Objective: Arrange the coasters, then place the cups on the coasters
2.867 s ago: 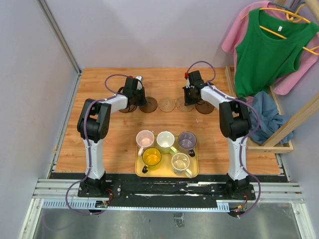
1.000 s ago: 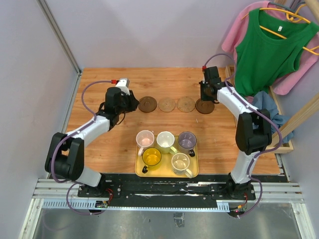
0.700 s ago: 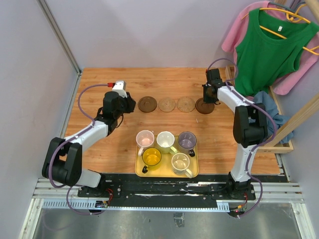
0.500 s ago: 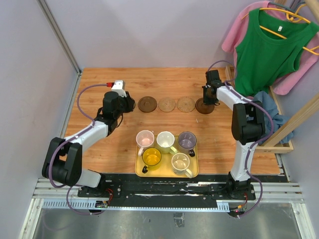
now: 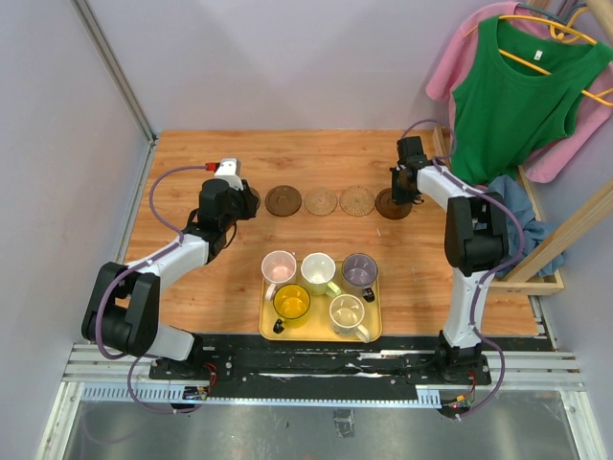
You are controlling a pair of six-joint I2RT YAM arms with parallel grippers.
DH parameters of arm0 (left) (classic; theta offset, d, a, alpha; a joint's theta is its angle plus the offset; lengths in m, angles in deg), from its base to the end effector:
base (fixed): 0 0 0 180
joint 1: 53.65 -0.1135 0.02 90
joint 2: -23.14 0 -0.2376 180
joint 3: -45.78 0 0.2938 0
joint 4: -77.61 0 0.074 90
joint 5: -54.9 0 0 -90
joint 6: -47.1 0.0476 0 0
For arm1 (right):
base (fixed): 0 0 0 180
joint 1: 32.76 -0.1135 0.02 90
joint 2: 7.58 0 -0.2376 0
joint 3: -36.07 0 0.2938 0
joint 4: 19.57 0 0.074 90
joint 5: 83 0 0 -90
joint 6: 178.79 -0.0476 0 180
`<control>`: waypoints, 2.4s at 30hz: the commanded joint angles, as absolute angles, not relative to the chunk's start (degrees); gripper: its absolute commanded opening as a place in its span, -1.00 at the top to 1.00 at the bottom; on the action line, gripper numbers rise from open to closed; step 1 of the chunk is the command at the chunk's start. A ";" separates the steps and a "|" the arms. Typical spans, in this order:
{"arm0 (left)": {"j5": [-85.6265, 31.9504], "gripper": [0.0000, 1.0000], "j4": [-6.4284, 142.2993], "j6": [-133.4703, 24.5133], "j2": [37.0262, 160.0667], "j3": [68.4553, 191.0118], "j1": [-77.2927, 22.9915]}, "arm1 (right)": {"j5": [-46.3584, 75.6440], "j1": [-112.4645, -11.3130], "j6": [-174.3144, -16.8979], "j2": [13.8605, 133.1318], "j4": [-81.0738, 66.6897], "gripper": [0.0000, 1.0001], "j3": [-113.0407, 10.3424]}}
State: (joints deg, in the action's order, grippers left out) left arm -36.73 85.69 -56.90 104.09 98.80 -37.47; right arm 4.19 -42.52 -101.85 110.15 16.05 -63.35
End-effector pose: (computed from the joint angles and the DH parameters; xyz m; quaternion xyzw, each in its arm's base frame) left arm 0.3428 -0.0981 0.1692 0.0074 0.8183 -0.1383 0.5578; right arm 0.4745 0.0792 0.1333 0.0350 0.9500 0.0384 0.3080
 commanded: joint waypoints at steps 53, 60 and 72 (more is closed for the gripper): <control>-33.73 -0.11 85.49 -58.99 97.50 98.23 -37.79 | 7.16 -39.35 -103.14 93.86 13.91 0.10 -57.83; -32.50 -0.75 84.22 -60.35 92.33 95.60 -37.75 | 8.96 -39.68 -104.97 85.05 15.21 -0.16 -51.62; -30.97 -0.90 80.66 -62.11 86.16 91.74 -35.35 | 1.16 -49.83 -102.85 66.81 23.18 -0.26 -40.00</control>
State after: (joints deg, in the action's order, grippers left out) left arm -32.16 81.67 -61.16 88.50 92.90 -36.87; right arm 4.50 -46.61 -103.73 71.99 19.13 -42.19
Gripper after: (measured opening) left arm 0.943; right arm 0.613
